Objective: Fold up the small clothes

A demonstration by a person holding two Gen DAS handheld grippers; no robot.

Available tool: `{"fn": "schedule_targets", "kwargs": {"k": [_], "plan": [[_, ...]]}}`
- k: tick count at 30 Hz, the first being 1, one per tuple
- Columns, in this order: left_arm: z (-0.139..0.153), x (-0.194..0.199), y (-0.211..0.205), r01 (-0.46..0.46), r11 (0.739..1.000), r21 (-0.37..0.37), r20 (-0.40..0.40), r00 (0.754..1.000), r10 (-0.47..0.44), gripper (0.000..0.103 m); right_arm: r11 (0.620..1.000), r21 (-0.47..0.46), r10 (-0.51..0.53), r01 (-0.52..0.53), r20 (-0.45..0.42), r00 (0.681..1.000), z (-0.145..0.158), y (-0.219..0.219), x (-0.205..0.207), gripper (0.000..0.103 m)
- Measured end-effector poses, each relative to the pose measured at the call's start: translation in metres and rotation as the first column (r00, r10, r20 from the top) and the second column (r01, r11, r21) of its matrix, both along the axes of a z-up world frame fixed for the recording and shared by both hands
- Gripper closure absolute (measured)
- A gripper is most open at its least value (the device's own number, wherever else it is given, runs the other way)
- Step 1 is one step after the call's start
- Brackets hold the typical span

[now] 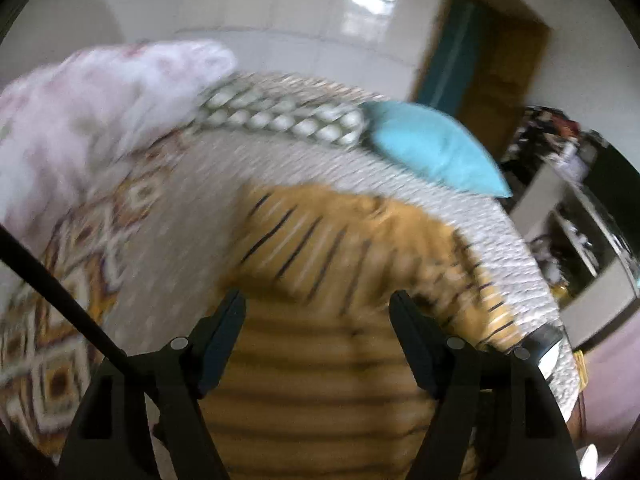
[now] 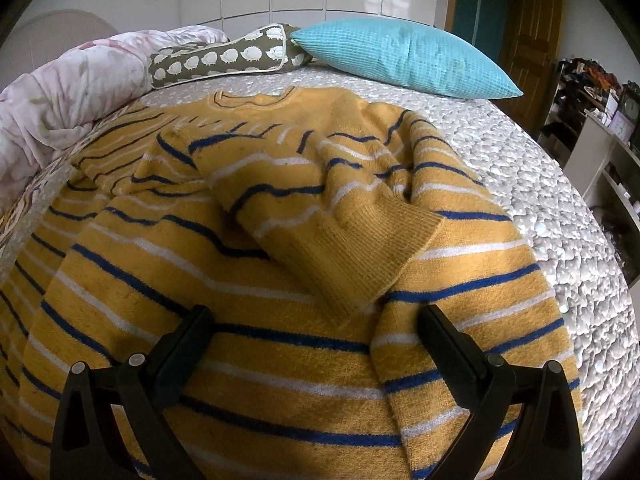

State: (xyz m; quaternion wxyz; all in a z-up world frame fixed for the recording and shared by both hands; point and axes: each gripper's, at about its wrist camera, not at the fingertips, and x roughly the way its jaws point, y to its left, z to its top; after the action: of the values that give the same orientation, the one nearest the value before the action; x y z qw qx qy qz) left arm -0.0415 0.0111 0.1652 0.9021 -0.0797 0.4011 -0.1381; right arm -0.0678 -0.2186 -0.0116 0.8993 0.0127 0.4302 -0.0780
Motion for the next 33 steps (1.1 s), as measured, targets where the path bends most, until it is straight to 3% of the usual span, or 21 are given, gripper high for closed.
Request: {"fn": "schedule_targets", "kwargs": {"k": [3, 7, 10, 12, 14, 17, 20, 22, 23, 24, 27, 30, 31, 33], "plan": [[-0.025, -0.010, 0.037, -0.047, 0.998, -0.028, -0.079, 0.996, 0.045, 0.030, 0.997, 0.070, 0.029, -0.029, 0.001, 1.000, 0.008, -0.007, -0.004, 0.001], [-0.049, -0.030, 0.070, -0.093, 0.991, -0.098, -0.112, 0.990, 0.082, 0.030, 0.953, 0.301, 0.004, -0.025, 0.070, 0.998, 0.036, -0.040, -0.024, 0.003], [-0.064, -0.036, 0.082, -0.123, 0.989, -0.084, -0.112, 0.987, 0.114, 0.030, 0.927, 0.375, -0.062, 0.013, 0.119, 0.991, 0.051, -0.066, -0.021, 0.014], [-0.071, -0.038, 0.082, -0.144, 0.987, -0.066, -0.118, 0.984, 0.136, 0.030, 0.920, 0.388, -0.105, 0.050, 0.123, 0.987, 0.059, -0.078, -0.008, 0.027], [-0.077, -0.043, 0.082, -0.156, 0.986, -0.063, -0.122, 0.981, 0.148, 0.030, 0.916, 0.396, -0.115, 0.064, 0.108, 0.987, 0.062, -0.085, 0.008, 0.028], [-0.082, -0.051, 0.081, -0.154, 0.986, -0.061, -0.122, 0.982, 0.146, 0.030, 0.928, 0.367, -0.095, 0.063, 0.070, 0.993, 0.056, -0.085, 0.039, 0.028], [-0.085, -0.058, 0.077, -0.148, 0.989, -0.033, -0.122, 0.982, 0.142, 0.030, 0.969, 0.246, -0.033, 0.026, 0.026, 0.999, 0.041, -0.075, 0.060, 0.029], [-0.085, -0.062, 0.076, -0.143, 0.990, -0.010, -0.106, 0.984, 0.141, 0.030, 0.995, 0.098, 0.007, -0.006, -0.008, 1.000, 0.041, -0.062, 0.064, 0.056], [-0.085, -0.063, 0.076, -0.141, 0.990, 0.000, -0.097, 0.985, 0.140, 0.030, 0.997, 0.062, 0.045, -0.044, -0.016, 0.999, 0.046, -0.057, 0.065, 0.089], [-0.085, -0.063, 0.075, -0.143, 0.990, 0.010, -0.088, 0.986, 0.144, 0.030, 0.992, 0.091, 0.090, -0.089, -0.007, 0.996, 0.056, -0.056, 0.064, 0.097], [-0.084, -0.062, 0.076, -0.163, 0.986, 0.022, -0.064, 0.984, 0.164, 0.030, 0.999, -0.019, 0.052, -0.050, 0.088, 0.995, 0.093, -0.054, 0.060, 0.099], [-0.083, -0.064, 0.078, -0.155, 0.988, 0.009, -0.056, 0.986, 0.155, 0.030, 0.976, -0.194, -0.072, 0.098, 0.136, 0.988, 0.109, -0.056, 0.066, 0.096], [-0.083, -0.065, 0.079, -0.154, 0.988, 0.010, -0.051, 0.987, 0.154, 0.030, 0.974, -0.195, -0.096, 0.119, 0.125, 0.988, 0.110, -0.057, 0.069, 0.092], [-0.083, -0.067, 0.081, -0.159, 0.987, 0.013, -0.041, 0.986, 0.159, 0.030, 0.989, -0.104, -0.093, 0.106, 0.120, 0.988, 0.112, -0.053, 0.068, 0.069]]}}
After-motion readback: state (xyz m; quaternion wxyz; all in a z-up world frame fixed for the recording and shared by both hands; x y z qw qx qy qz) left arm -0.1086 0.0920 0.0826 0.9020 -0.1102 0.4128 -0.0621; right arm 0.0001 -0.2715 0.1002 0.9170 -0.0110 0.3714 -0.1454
